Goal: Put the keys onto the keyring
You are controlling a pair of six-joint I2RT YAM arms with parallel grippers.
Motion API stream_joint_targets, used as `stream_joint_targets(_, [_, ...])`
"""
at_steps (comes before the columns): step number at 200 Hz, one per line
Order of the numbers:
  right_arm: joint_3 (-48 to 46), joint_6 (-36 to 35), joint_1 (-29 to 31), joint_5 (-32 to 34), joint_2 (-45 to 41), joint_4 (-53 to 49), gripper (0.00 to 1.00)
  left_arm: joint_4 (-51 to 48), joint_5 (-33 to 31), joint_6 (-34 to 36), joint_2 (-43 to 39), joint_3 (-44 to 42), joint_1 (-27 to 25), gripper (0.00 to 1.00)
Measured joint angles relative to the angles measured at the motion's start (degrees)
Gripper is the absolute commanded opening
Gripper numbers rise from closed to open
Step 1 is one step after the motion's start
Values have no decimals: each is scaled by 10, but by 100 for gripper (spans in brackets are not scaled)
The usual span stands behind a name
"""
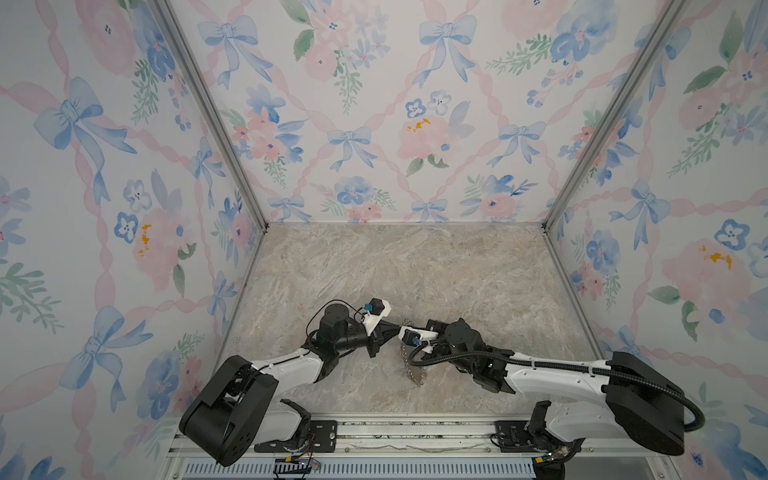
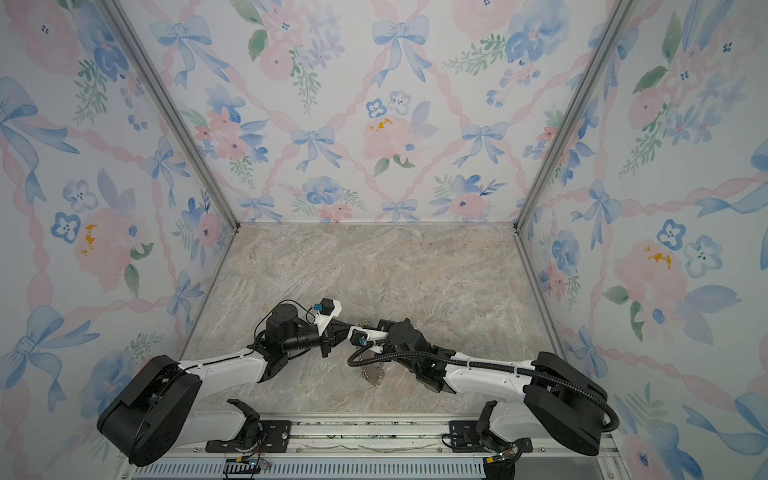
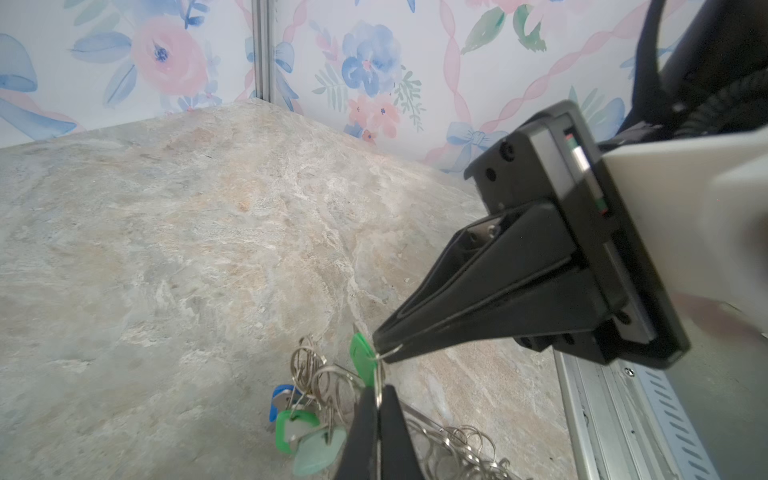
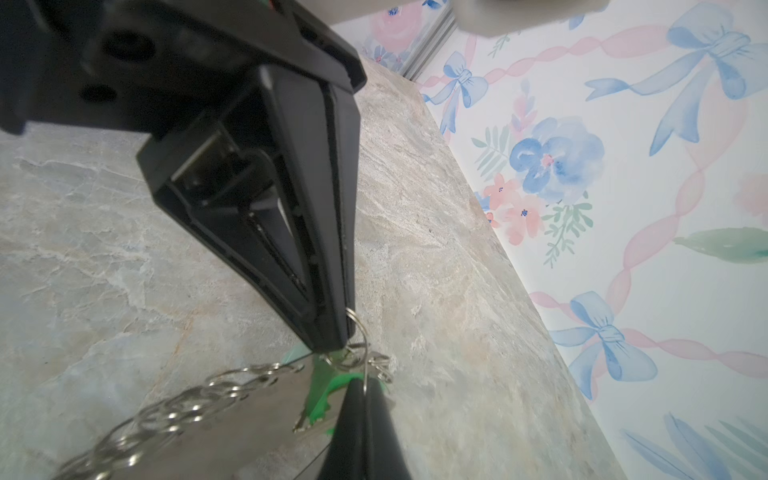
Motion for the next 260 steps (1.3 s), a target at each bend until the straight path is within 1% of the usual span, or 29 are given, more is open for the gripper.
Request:
stream_joint_targets(166, [2, 0, -1, -3, 25, 8, 0, -9, -4, -20, 0, 2, 7, 0])
stream_joint_targets(226, [10, 0, 3, 0, 36, 11, 0, -12, -44, -28, 0, 2, 2, 0])
stream_joint_targets(260, [12, 0, 7, 3, 39, 11, 0, -2, -62, -46, 0, 2, -7, 0])
